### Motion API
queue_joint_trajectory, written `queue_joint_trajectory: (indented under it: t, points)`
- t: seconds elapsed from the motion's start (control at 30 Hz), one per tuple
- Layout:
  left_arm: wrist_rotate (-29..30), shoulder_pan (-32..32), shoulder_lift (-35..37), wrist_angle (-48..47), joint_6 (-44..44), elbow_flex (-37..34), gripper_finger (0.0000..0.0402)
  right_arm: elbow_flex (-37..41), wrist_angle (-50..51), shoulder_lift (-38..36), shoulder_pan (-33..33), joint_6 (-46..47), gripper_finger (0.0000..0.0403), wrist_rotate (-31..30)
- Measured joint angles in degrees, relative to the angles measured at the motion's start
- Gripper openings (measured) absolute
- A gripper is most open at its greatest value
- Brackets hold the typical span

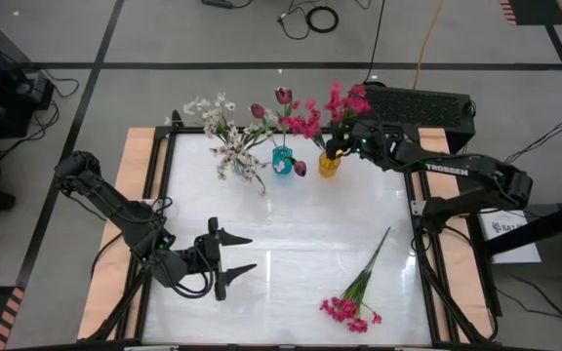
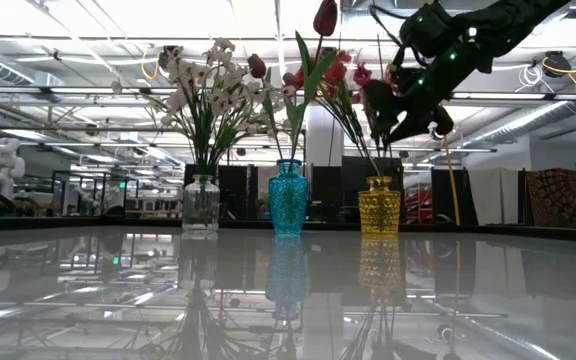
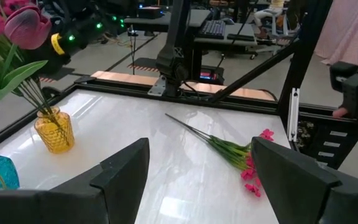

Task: Sort flowers into vase by color
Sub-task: Put the top pink flowers into the yellow vase, then put the pink flowers into the yellow vase

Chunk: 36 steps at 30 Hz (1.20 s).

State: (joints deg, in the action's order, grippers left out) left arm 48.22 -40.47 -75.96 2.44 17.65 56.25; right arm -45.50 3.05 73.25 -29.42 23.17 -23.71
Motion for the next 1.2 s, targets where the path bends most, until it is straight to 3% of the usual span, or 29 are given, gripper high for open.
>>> queue_joint_trajectory:
  t: [0.2,0.37,0.8,0.97,1.2]
  points:
    - [0.0,0.0,0.0,-0.2,0.0,0.0,0.0287,0.0,1.5,-4.4,1.4,-1.3,0.0260,-0.4]
    - [0.0,0.0,0.0,-0.4,0.1,0.0,0.0287,0.0,8.0,-9.1,1.4,-1.3,0.0306,-0.4]
    - [-0.2,0.0,0.0,-0.4,0.2,0.0,0.0287,0.0,21.7,-24.0,6.5,0.9,0.0324,1.3]
    - [-1.3,0.0,0.0,-0.4,0.3,0.0,0.0287,0.0,26.1,-29.2,15.5,2.3,0.0325,3.9]
    - [-1.5,0.0,0.0,-0.4,0.1,0.0,0.0287,0.0,25.9,-30.2,34.4,3.2,0.0325,10.5]
